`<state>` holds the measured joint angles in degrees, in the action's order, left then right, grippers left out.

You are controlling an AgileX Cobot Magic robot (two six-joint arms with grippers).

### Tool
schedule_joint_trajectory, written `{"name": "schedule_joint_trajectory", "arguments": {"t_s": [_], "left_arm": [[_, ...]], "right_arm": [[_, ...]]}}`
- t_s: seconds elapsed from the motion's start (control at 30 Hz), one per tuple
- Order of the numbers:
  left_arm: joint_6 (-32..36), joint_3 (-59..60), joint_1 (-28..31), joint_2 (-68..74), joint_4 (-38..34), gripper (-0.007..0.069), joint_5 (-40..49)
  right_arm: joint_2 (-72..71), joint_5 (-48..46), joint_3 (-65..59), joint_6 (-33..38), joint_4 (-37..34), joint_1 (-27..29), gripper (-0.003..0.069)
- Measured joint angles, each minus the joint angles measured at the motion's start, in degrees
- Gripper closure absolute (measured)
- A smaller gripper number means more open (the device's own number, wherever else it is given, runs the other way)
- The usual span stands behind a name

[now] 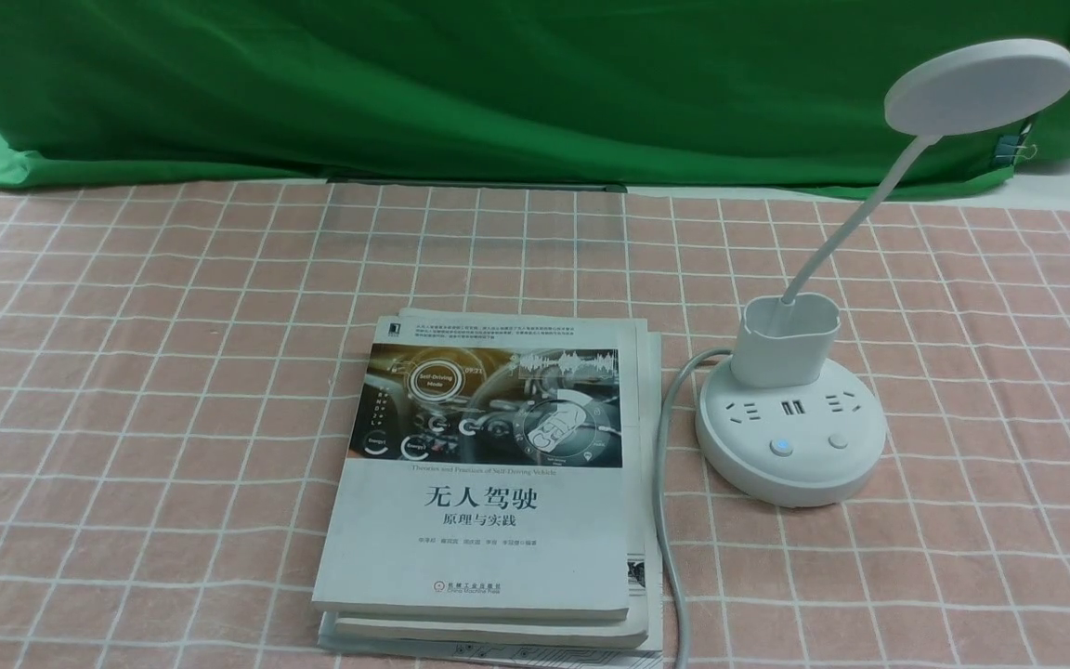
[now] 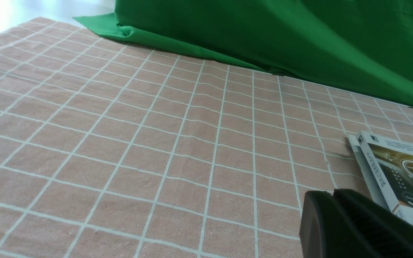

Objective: Turn on the table lamp on the pink coffee tablecloth with your hand.
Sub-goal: 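Press the button on the base of the white desk lamp with the right gripper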

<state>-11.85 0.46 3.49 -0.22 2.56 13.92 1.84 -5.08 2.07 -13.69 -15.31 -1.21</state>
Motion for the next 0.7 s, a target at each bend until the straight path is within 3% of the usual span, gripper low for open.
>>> {"name": "schedule_joint_trajectory", "arguments": {"t_s": [0.1,0.13,0.23,0.37,0.5,0.7], "left_arm": [[0.00,0.00,0.00,0.00,0.00,0.0606,0.00],[0.00,0.00,0.00,0.00,0.00,0.0606,0.00],[0.04,0.00,0.00,0.00,0.00,0.0606,0.00],[0.04,0.00,0.00,0.00,0.00,0.0606,0.00],[0.04,0.00,0.00,0.00,0.00,0.0606,0.00],[0.04,0.00,0.00,0.00,0.00,0.0606,0.00]], "right_arm": [[5.11,-5.85,5.92,4.89,-0.05,0.00,0.0592],[11.40,-13.13,12.10,9.91,-0.05,0.00,0.0617],[18.97,-20.62,18.42,15.32,-0.05,0.00,0.0626],[40.81,-36.14,31.27,23.53,-0.05,0.00,0.0626],[54.12,-40.14,38.07,27.00,-0.05,0.00,0.0626],[69.72,-38.38,45.65,28.50,0.21,-3.25,0.0627]]}}
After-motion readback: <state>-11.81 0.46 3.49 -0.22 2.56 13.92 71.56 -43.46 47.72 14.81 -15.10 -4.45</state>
